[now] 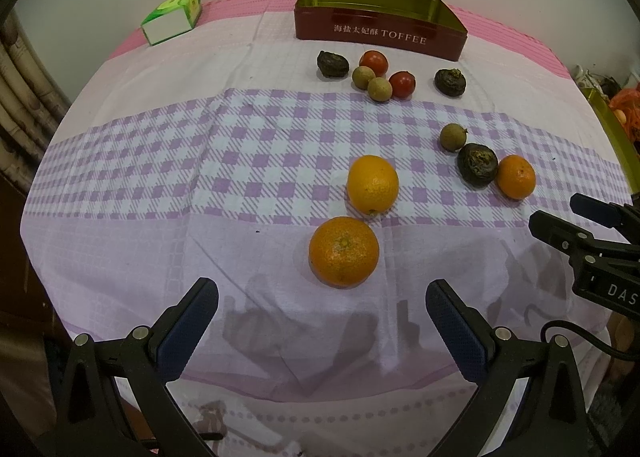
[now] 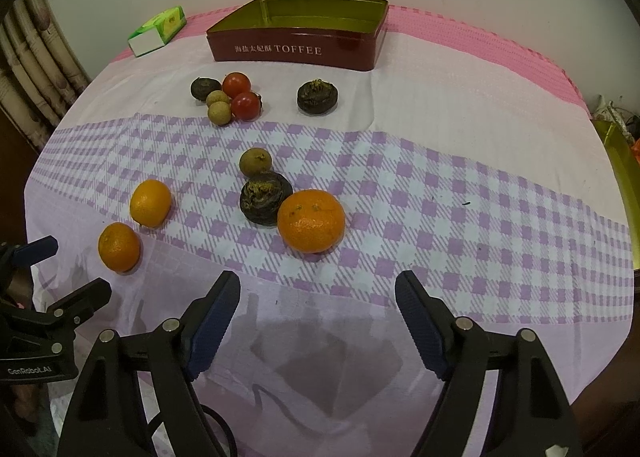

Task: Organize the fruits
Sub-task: 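Move left gripper toward the nearest orange while right gripper approaches the large orange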

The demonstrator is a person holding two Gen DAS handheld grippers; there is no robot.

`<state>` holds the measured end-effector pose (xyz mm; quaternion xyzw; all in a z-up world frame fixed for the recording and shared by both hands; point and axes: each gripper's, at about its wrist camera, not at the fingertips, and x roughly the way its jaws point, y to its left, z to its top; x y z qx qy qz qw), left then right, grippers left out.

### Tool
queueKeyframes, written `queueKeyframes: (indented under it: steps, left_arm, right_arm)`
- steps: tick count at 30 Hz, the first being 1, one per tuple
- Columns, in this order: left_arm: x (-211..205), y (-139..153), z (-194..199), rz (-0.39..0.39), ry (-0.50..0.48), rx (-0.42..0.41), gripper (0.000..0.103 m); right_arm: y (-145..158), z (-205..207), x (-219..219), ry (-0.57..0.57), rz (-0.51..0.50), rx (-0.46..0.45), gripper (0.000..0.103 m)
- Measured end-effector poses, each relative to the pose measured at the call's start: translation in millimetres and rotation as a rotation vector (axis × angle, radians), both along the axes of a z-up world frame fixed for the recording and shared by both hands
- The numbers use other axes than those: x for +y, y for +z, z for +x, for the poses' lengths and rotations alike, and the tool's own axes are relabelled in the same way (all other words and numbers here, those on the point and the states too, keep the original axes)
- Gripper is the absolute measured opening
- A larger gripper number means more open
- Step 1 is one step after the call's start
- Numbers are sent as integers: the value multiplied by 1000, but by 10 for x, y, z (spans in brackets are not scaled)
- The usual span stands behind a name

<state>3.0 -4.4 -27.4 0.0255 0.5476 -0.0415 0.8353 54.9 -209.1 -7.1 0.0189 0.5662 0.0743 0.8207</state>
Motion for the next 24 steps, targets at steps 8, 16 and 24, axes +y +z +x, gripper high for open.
queueKeyframes:
  steps: [8, 16, 24]
  left_arm:
    - [8, -13, -6, -4, 2, 2, 103]
    - [12, -35, 14, -14, 3, 8, 102]
    - [56, -84, 78, -27, 24, 30, 91]
  right_arm:
    - [-22, 7, 3, 0, 3, 7, 76]
    - [-64, 36, -16, -7, 15, 35, 76]
    - [-128, 116, -9, 5, 17, 54, 74]
